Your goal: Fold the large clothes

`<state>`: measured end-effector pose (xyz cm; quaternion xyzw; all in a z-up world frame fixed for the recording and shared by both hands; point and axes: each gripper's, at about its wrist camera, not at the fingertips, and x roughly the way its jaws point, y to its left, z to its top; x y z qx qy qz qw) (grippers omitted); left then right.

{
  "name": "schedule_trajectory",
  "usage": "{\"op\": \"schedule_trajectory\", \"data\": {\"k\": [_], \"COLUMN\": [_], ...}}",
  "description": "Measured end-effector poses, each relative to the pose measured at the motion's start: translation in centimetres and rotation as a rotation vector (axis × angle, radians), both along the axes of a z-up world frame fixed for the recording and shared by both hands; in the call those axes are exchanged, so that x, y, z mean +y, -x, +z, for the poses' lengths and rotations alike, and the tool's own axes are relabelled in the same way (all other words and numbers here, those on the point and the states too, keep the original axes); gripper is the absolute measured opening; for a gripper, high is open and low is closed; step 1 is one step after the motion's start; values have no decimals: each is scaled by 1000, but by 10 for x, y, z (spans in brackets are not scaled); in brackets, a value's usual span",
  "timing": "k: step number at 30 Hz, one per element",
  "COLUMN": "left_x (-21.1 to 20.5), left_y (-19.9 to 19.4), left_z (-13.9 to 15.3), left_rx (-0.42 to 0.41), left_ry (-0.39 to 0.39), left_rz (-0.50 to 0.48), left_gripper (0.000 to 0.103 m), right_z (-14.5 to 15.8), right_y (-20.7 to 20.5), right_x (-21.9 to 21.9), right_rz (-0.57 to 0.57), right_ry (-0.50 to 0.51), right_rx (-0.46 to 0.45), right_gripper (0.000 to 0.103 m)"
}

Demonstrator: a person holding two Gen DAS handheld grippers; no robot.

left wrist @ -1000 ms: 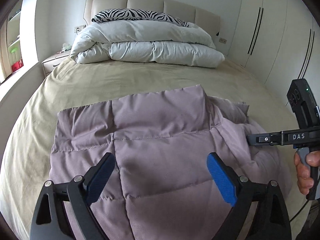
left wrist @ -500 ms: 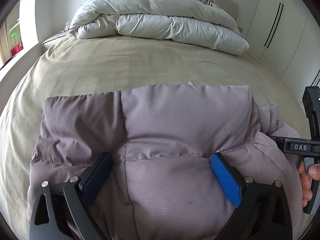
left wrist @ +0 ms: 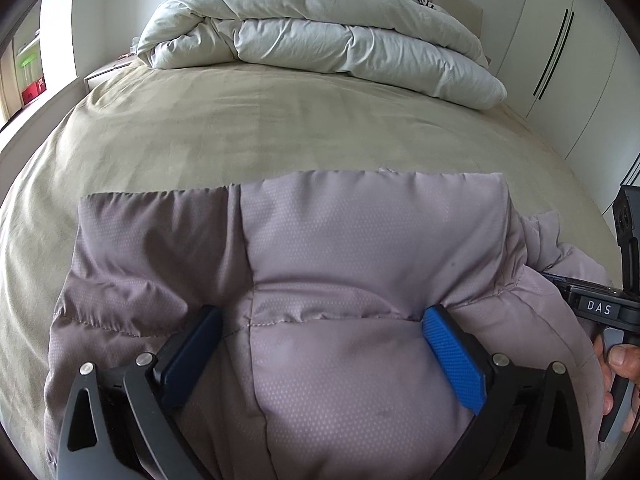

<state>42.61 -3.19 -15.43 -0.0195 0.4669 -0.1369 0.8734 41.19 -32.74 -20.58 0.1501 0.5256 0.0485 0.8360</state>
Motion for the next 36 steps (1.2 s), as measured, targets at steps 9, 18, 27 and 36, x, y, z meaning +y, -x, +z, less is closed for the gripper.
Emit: {"op": "schedule_trajectory", "data": {"k": [9, 18, 27, 36], "left_x": [18, 10, 7, 13], "left_y": [57, 73, 62, 61], "left_z": [55, 34, 18, 18], "left_rx": [-54, -12, -12, -19], "left_ry": [-2, -102, -104, -61], "left_rz": [54, 18, 12, 11], "left_gripper": [100, 103, 103, 103], "right_z": [95, 66, 37, 88], "right_y": [65, 87, 78, 94], "right_x": [26, 75, 78, 62], "right_rz": [124, 234, 201, 161], "right_ry": [-57, 93, 126, 89], "right_rx": [-150, -19, -66, -147], "right_gripper": [41, 41, 41, 43]}}
